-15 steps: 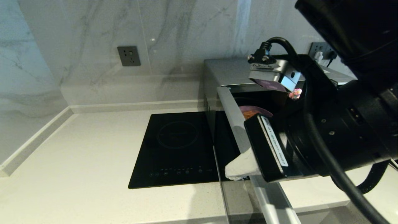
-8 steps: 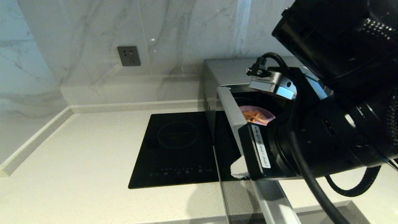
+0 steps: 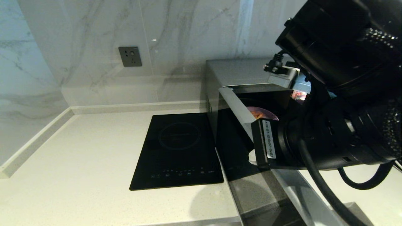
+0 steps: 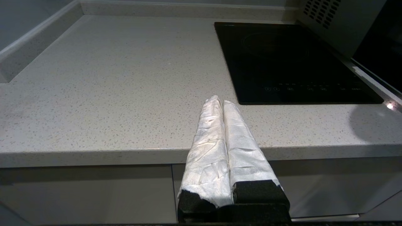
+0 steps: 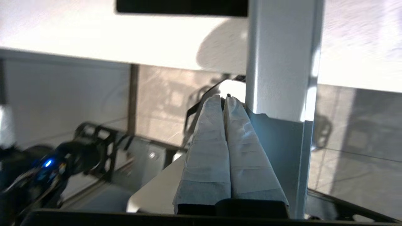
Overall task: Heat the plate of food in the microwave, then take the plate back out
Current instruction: Close the microwave oven
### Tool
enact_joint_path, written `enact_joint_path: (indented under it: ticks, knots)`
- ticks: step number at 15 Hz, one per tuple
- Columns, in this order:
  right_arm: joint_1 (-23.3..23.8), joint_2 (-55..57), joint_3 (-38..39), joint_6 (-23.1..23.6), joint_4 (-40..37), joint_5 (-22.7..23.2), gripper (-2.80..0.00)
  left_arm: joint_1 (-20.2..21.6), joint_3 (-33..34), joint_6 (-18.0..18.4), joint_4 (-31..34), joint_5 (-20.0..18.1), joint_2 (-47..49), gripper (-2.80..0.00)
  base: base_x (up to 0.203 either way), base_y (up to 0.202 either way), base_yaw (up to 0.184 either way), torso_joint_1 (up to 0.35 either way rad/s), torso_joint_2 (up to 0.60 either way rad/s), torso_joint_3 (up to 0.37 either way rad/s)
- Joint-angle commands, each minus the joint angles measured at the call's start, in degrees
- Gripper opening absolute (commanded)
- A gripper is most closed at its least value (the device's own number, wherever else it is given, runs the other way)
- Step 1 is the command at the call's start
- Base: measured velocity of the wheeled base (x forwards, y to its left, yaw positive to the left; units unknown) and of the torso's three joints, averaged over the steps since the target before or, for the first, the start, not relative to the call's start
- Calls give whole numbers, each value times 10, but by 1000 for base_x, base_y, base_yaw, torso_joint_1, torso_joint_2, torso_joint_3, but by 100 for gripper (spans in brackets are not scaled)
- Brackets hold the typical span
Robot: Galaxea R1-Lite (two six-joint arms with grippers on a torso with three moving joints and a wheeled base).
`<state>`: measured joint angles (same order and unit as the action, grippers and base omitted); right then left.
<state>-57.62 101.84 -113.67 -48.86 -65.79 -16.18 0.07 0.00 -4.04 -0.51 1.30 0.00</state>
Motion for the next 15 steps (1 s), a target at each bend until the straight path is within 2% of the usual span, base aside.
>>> enact_joint_path:
  ticks: [1, 5, 8, 15]
  knots:
    - [6, 0, 0, -4, -17, -21, -280, 0, 0, 0, 0, 0, 1, -280, 0, 0, 0, 0, 0, 0]
    - [29, -1, 0, -21, -32, -39, -280, 0, 0, 0, 0, 0, 1, -280, 0, 0, 0, 0, 0, 0]
    - [67, -1, 0, -23, -53, -54, -280, 0, 0, 0, 0, 0, 1, -280, 0, 0, 0, 0, 0, 0]
    - [172, -29, 39, -6, -47, -54, -280, 0, 0, -1, 0, 0, 1, -280, 0, 0, 0, 0, 0, 0]
